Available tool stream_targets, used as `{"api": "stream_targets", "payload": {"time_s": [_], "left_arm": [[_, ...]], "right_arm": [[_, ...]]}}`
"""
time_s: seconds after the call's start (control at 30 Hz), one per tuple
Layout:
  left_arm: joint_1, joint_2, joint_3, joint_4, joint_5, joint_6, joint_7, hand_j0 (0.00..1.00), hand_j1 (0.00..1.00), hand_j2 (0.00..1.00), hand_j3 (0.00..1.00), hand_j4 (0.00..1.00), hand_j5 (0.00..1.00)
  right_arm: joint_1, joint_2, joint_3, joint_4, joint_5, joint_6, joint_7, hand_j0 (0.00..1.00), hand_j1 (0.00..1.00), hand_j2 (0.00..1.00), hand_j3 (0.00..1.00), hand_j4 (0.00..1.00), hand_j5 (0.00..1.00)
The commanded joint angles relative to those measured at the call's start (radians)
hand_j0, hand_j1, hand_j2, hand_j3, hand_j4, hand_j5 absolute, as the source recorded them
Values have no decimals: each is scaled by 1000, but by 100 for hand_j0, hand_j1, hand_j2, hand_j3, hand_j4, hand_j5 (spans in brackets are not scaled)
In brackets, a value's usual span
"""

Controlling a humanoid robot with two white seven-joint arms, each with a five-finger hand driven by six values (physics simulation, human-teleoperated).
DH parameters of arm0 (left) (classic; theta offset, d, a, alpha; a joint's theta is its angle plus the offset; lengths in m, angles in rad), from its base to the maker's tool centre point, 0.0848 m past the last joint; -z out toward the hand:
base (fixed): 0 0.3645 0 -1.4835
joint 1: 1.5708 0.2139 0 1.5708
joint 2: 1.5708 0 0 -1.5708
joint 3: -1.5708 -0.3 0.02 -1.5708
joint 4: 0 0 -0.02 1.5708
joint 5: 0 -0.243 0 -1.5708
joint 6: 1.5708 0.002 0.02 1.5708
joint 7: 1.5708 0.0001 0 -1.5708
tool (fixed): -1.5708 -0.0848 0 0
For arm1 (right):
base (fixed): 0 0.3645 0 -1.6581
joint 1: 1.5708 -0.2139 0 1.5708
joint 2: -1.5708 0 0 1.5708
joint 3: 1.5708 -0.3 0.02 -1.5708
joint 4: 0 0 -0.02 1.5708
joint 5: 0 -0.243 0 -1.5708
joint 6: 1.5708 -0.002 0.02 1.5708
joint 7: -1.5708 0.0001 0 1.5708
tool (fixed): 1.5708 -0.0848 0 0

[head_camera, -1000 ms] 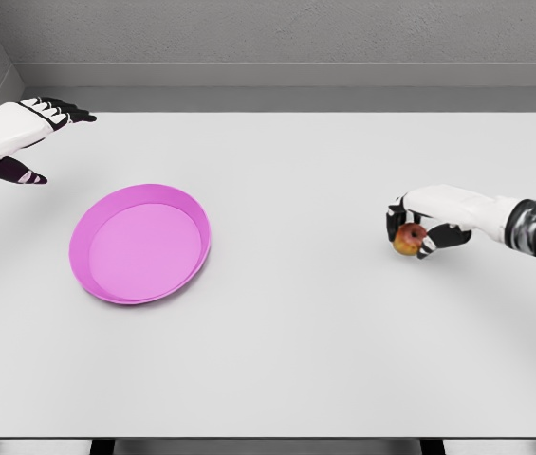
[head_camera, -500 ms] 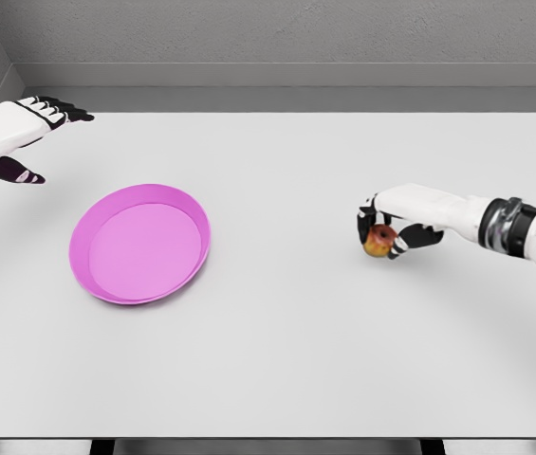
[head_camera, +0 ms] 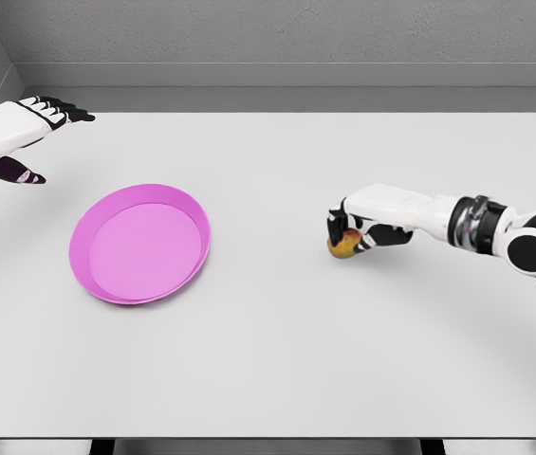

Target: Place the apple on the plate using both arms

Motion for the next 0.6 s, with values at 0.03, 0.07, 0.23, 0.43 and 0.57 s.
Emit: {"api": "stream_targets", "payload": {"time_s": [0.03, 0.07, 0.23, 0.43, 0.57], "left_arm": [[0, 1, 1, 0, 6, 1, 1, 100, 100, 100, 100, 100, 100], [0, 1, 1, 0, 6, 1, -1, 100, 100, 100, 100, 100, 100], [0, 1, 1, 0, 6, 1, 1, 100, 100, 100, 100, 100, 100], [-2, 0, -2, -9, 6, 1, 1, 100, 100, 100, 100, 100, 100], [-5, -10, -8, -32, -2, 1, -2, 100, 100, 100, 100, 100, 100]], "right_arm": [[0, 5, 7, 1, -2, 18, -4, 76, 76, 76, 76, 76, 76], [-3, 5, 6, 0, -2, 39, -4, 100, 100, 100, 100, 100, 100], [-5, -6, -4, 0, 1, 33, -4, 100, 100, 100, 100, 100, 100], [35, -239, -258, 6, -1, 26, -5, 100, 100, 100, 100, 100, 100], [210, -337, -537, 101, -2, -39, -5, 100, 100, 100, 100, 100, 100]]}}
